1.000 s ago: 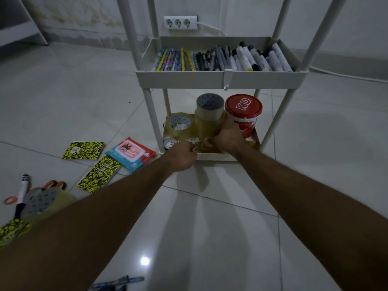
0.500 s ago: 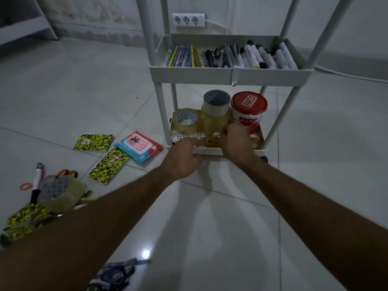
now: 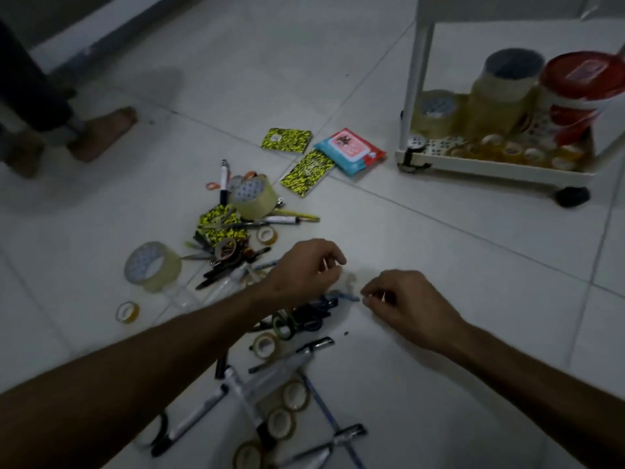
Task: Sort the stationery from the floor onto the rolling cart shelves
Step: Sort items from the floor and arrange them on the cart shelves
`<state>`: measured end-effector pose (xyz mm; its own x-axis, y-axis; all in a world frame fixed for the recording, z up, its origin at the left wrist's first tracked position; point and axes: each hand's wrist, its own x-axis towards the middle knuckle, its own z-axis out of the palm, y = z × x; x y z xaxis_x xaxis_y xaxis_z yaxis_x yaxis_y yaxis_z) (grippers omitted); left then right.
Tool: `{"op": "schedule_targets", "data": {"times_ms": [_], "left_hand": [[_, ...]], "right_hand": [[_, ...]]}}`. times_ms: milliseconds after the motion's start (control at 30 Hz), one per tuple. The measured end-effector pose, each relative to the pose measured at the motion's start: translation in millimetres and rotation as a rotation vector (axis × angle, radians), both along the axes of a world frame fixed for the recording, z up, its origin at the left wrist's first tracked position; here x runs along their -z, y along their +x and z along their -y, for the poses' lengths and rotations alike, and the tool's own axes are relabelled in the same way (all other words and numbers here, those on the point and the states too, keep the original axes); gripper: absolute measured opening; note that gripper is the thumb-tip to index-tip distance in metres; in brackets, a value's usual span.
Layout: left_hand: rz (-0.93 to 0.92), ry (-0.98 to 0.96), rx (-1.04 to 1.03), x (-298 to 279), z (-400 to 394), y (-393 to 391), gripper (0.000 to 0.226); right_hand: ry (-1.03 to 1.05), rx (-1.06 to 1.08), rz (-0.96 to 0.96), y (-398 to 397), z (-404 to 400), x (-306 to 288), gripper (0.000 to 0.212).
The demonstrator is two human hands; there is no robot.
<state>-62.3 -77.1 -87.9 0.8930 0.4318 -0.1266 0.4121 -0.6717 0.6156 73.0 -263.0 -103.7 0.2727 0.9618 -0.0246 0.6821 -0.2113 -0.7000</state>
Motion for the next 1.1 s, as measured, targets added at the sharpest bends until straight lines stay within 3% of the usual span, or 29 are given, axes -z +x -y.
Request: {"op": "schedule_targets", "data": {"times_ms": [267, 467, 567, 733, 800, 967, 1100], "left_hand": [[-0.041, 0.077, -0.039, 12.3, -2.0, -79.1, 0.008], [-0.044, 0.128, 0.020, 15.0, 3.2, -94.6, 0.016], [-0.090, 0.168, 0.065, 13.2, 0.1, -93.3, 0.022], [-0.224, 0.270, 0.240, 9.0, -8.9, -89.5, 0.039], [-0.234, 0.283, 0.269, 8.6, -10.2, -89.1, 0.042], [-0.221, 0.287, 0.284, 8.0, -13.3, -86.1, 0.032], [-0.220, 0.239, 0.251, 10.8, -17.1, -86.6, 0.031]], "right_hand": [[-0.099, -0.243, 0.053, -52.1, -14.8, 34.6, 0.015], [-0.087, -0.239, 0.094, -67.9, -11.1, 50.9, 0.017], [-0.045, -0.201, -0.090, -57.4, -5.7, 44.3, 0.009], [0.004, 0.116, -0.747, -43.2, -1.1, 25.6, 0.009], [0.084, 0.246, -0.891, -40.4, -5.1, 20.5, 0.006], [0.241, 0.384, -0.907, -34.5, -23.0, 2.4, 0.012], [0.155, 0.337, -0.741, -40.5, -35.1, 5.4, 0.012]]}}
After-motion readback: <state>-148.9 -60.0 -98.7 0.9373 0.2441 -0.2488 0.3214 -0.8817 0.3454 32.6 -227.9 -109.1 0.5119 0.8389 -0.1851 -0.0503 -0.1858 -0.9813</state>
